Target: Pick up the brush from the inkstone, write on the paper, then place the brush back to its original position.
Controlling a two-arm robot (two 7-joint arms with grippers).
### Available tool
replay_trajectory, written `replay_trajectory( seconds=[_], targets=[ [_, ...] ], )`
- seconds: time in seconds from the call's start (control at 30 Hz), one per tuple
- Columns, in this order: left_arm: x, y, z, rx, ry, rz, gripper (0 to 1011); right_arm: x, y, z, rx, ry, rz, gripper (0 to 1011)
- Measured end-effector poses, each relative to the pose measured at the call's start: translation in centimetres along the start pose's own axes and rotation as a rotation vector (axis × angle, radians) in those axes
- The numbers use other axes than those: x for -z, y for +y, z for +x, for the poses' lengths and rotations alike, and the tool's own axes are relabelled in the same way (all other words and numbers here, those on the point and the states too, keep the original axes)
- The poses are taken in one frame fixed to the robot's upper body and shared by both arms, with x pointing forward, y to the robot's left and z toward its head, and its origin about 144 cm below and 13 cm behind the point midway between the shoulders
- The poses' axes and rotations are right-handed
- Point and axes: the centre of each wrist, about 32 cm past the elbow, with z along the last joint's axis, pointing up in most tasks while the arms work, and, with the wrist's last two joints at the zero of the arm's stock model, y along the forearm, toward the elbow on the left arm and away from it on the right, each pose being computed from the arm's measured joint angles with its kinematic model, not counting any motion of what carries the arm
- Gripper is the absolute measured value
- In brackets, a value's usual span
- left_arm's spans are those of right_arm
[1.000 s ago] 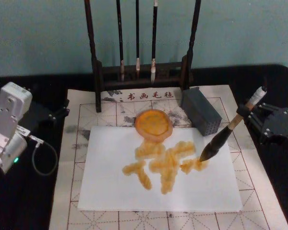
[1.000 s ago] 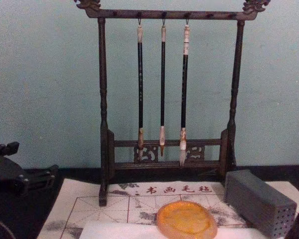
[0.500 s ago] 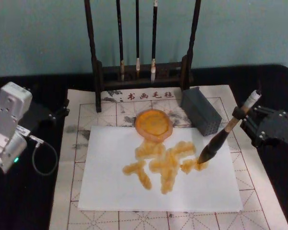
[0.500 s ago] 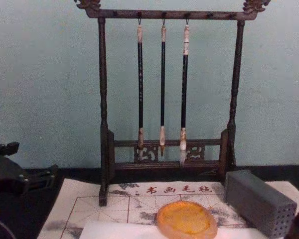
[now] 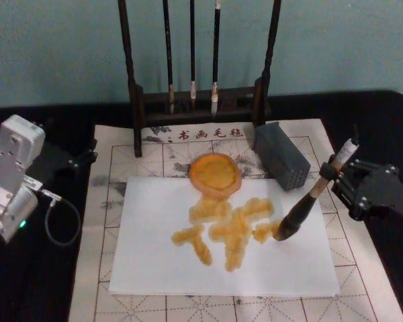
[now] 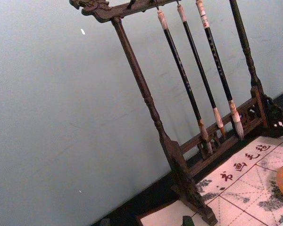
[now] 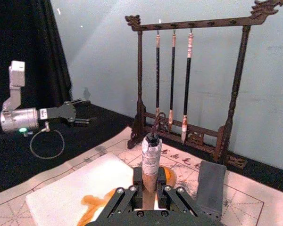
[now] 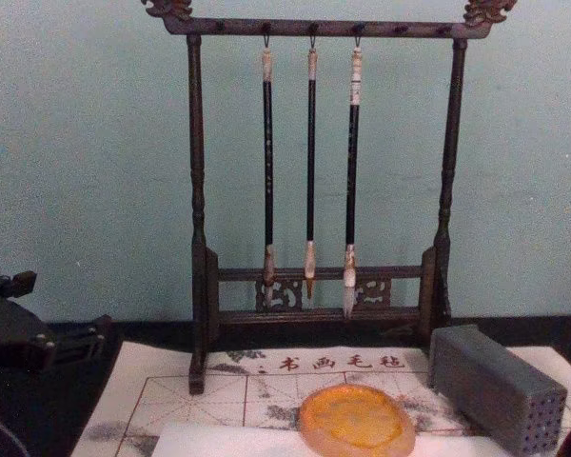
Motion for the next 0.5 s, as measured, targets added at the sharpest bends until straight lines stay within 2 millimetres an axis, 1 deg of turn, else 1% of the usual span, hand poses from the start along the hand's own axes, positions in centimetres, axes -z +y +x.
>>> replay_trajectory(
  seconds=[0.5],
  targets=[
    [0.0, 0.0, 0.0, 0.0, 0.0, 0.0, 1001, -0.83, -1.06, -0.47, -0.055, -0.033, -0.012, 182]
  ],
)
